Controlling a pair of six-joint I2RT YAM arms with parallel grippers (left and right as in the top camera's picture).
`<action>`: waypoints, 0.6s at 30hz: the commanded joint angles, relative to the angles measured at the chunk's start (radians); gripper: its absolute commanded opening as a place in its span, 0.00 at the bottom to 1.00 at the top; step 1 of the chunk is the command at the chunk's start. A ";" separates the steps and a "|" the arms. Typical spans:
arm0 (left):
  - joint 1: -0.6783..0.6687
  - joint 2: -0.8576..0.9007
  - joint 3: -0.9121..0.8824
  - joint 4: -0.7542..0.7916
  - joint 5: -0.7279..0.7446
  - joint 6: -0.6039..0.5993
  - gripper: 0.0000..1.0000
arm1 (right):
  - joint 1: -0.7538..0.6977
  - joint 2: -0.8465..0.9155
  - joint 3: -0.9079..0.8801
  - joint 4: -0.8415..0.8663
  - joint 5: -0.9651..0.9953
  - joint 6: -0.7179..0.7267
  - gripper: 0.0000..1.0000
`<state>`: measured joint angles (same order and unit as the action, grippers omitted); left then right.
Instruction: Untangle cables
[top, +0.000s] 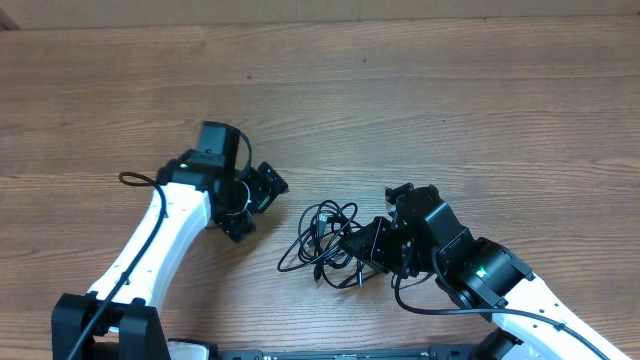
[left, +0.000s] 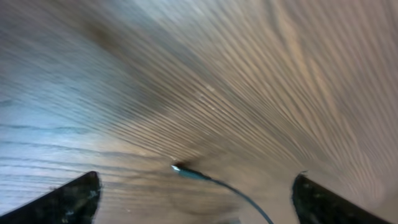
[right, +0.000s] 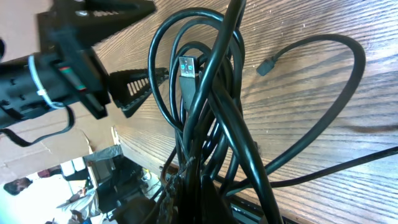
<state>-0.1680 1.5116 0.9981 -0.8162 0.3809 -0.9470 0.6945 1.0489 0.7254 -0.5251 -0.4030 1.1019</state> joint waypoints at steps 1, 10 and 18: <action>0.058 -0.039 0.059 -0.003 0.158 0.196 0.99 | -0.004 -0.003 -0.006 0.006 0.022 -0.011 0.04; 0.089 -0.246 0.091 -0.140 0.126 0.254 1.00 | -0.004 -0.003 -0.006 0.008 0.097 0.061 0.04; 0.089 -0.443 0.034 -0.209 0.072 0.252 0.96 | -0.004 -0.003 -0.006 0.017 0.100 0.061 0.04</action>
<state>-0.0780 1.1168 1.0641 -1.0180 0.4747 -0.7212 0.6945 1.0500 0.7254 -0.5236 -0.3134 1.1553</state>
